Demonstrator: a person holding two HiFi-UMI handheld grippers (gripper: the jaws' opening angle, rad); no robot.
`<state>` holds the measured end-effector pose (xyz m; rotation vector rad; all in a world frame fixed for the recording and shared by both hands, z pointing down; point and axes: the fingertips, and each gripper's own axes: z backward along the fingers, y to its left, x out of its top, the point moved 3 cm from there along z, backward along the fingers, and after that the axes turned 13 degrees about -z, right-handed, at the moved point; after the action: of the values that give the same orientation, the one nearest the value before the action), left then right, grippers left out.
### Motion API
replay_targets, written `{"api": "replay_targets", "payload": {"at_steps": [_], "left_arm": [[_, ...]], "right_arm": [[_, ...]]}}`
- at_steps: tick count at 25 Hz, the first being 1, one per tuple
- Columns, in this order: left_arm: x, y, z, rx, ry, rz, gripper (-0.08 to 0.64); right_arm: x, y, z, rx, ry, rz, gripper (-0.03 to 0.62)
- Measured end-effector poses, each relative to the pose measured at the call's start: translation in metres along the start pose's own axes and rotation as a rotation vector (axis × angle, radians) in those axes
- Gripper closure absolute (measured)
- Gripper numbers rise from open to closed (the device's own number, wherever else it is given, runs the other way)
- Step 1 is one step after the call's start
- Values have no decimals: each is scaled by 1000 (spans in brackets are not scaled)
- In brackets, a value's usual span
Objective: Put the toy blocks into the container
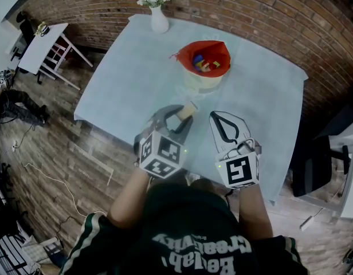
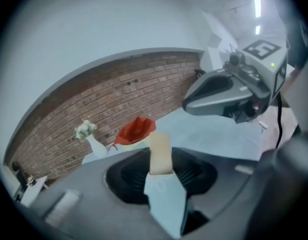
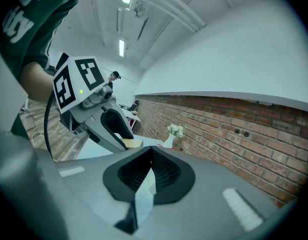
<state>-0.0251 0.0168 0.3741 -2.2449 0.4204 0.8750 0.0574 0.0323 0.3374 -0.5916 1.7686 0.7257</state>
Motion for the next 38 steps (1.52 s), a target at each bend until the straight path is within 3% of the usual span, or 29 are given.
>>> {"api": "replay_targets", "payload": {"at_steps": [5,11,29,38], "left_arm": [[9,12,8,36,-26,-10,419],[17,29,-1,28,-58,-22,419],[35,124,-97,-88,-110,-124,419],[26,141,-143,-156,-115,-121,419]], "right_arm": [[1,-3,-4,-2,-5,-7,586],[0,-23,-20,-22,12,9,586],[19,-100,-105,-125,92,-31,586],[8,-124,-130,-167,151,-45,586]]}}
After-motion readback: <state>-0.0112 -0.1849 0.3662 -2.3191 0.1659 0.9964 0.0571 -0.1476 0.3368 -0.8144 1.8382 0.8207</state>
